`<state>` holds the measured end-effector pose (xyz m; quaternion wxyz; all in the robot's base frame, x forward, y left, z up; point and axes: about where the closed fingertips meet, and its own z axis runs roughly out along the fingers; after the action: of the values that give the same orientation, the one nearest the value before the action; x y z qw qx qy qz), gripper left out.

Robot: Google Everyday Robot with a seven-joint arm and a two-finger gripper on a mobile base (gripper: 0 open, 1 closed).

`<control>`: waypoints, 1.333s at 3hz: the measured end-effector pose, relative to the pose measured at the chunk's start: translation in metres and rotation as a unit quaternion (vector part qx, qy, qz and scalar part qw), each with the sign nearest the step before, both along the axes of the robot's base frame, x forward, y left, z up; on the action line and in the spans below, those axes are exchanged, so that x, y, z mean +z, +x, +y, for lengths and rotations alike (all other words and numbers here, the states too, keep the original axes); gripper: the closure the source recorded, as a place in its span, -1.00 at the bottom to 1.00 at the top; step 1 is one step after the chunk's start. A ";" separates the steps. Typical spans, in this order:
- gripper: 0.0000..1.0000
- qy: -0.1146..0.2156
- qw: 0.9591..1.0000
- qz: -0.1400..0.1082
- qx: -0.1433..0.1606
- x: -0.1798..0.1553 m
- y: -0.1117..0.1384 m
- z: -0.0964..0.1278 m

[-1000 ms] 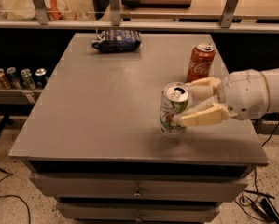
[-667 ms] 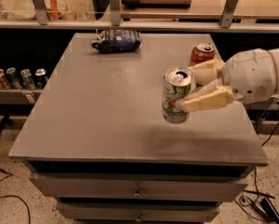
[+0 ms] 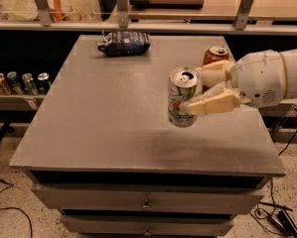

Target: Move 7up can near blue chip bag

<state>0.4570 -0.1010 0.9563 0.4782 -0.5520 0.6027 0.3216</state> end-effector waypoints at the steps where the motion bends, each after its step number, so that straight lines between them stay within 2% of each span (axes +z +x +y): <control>1: 1.00 -0.004 1.000 0.002 -0.028 0.000 0.028 0.026; 2: 1.00 0.001 0.999 0.011 -0.053 -0.004 0.063 0.053; 3: 1.00 0.004 0.997 0.018 -0.080 -0.013 0.109 0.071; 4: 1.00 0.006 0.994 0.010 -0.104 -0.013 0.150 0.075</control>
Offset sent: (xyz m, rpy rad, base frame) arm 0.1184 0.0841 -0.0134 0.0238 0.0475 -0.1996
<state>0.6072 -0.0259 0.9428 0.5061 -0.4797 0.6600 0.2795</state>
